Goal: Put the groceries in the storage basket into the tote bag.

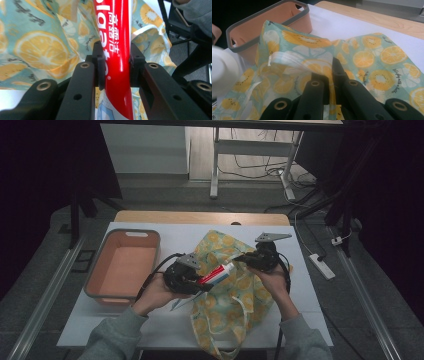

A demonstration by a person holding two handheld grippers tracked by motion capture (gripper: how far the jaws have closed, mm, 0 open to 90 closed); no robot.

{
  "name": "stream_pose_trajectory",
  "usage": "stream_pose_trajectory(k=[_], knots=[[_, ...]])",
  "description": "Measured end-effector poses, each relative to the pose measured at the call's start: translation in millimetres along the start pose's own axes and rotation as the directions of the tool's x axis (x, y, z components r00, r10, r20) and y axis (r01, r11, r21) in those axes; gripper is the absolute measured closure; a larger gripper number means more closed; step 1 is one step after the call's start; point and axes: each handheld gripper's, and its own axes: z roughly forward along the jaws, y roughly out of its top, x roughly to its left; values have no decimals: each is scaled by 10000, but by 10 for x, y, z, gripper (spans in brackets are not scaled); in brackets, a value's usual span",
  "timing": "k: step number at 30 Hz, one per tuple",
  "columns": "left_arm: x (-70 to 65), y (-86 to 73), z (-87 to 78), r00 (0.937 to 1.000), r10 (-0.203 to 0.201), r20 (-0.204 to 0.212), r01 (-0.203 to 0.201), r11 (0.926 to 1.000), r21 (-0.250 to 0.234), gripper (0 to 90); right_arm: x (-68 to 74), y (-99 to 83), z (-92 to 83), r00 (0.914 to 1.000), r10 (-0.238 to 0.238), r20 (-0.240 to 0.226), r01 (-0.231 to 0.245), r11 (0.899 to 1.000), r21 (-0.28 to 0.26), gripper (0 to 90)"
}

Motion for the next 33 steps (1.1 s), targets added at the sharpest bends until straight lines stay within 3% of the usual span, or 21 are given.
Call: stream_pose_trajectory(k=[7,13,18,21,30,33], knots=[[-113,-52,74,9995,326,22,-327,9971,688,728,-11,2,-21,10000,31,-5,-31,10000,-43,894],[-225,-133,56,9983,584,-46,-573,9902,1276,728,-15,9,-43,10000,68,-25,-68,9999,-110,894],[-356,-177,137,9957,925,25,-913,9774,1906,728,-14,25,-60,10000,70,-9,-70,9998,-180,894],[-411,-208,222,9943,1059,159,-1066,9655,2375,728,-6,29,-62,10000,55,-26,-55,9997,-237,894],[-448,-178,516,9933,1120,291,-1151,9297,3498,727,10,40,-72,9999,81,-118,-84,9995,-309,895],[-426,-129,592,9940,1074,217,-1079,9254,3633,727,28,40,-56,9997,82,-214,-88,9995,-296,894]])
